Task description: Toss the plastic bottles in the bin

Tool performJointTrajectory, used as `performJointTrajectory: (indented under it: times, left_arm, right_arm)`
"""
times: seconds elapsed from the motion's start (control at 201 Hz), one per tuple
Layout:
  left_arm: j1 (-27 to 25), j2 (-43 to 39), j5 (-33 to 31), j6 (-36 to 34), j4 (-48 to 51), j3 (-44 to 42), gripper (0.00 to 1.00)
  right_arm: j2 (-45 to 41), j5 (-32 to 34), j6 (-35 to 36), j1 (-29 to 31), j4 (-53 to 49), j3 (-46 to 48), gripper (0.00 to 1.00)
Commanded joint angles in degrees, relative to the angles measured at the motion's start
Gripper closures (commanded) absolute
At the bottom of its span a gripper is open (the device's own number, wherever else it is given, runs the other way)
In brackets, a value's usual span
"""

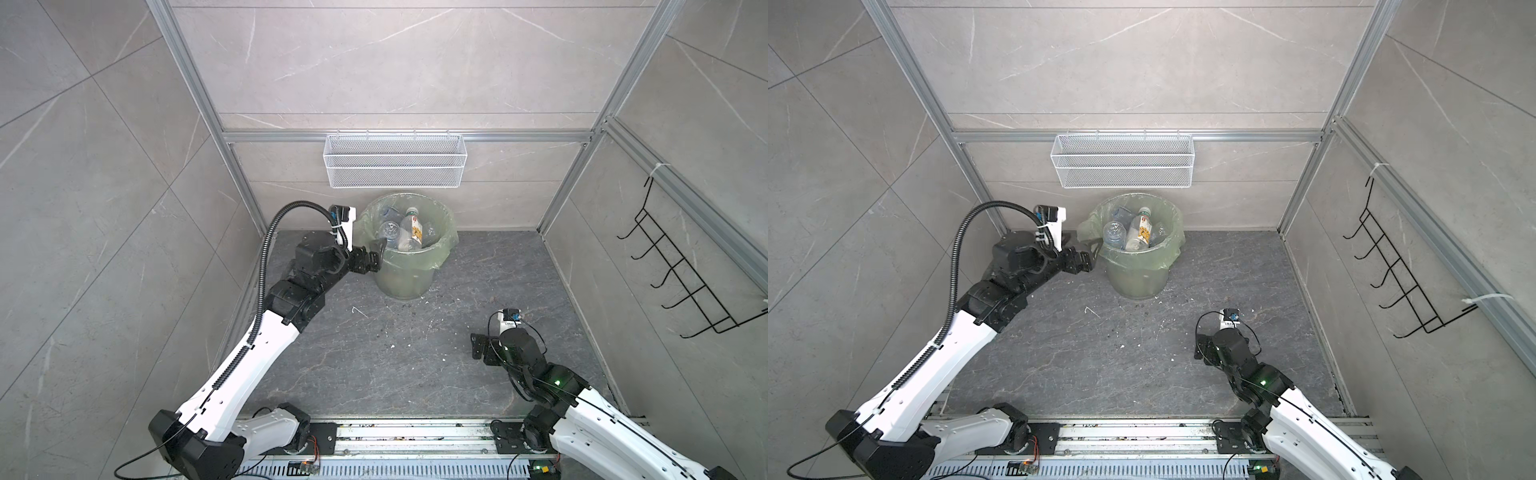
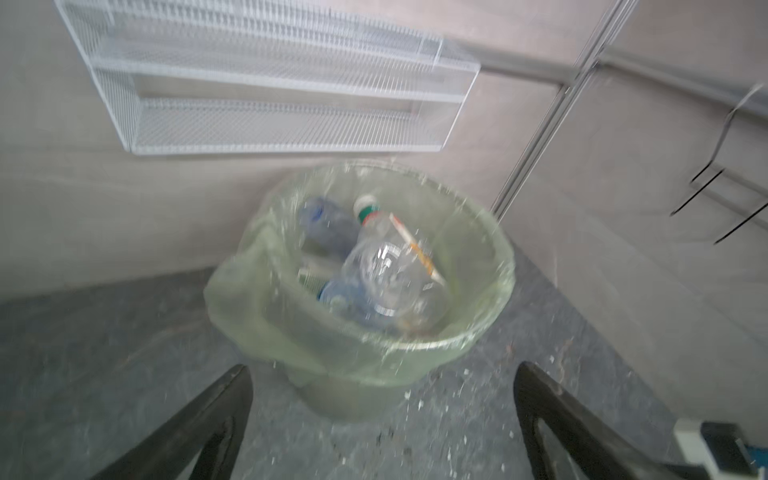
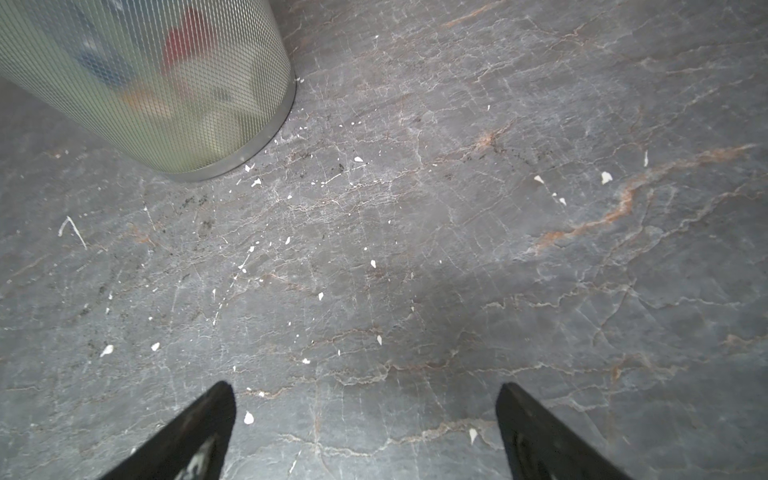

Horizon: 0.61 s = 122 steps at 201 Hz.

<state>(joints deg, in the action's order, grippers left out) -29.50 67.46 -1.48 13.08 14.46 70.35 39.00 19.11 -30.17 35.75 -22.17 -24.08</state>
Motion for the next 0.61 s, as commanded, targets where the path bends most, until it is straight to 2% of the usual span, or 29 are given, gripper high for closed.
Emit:
performJointTrajectory:
  times: [0.0, 0.209, 0.309, 0.478, 0.602]
  left_arm:
    - [1.16, -3.71, -1.96, 2.98, -0.47, -2.91, 0.0]
    - [3.07, -9.02, -5.34, 6.34, 0.96, -10.33, 0.0]
    - [4.17, -12.11, -6.78, 7.85, 1.05, -14.24, 0.0]
    - [5.73, -15.96, -11.28, 8.98, 3.83, -19.04, 0.0]
    - [5.94, -18.26, -15.81, 6.28, 1.89, -24.6, 0.01]
  right_arm:
    - [3.09, 1.8, 1.96, -0.15, 3.3, -4.69, 0.0]
    - [17.25, 6.36, 5.6, -0.77, 1.48, -16.16, 0.0]
    - [23.93, 5.5, 7.13, -2.74, 0.0, -21.36, 0.0]
    - [28.42, 3.6, 9.9, -6.25, 2.49, -23.44, 0.0]
    - [28.44, 3.37, 13.72, -8.11, 6.67, -22.1, 0.0]
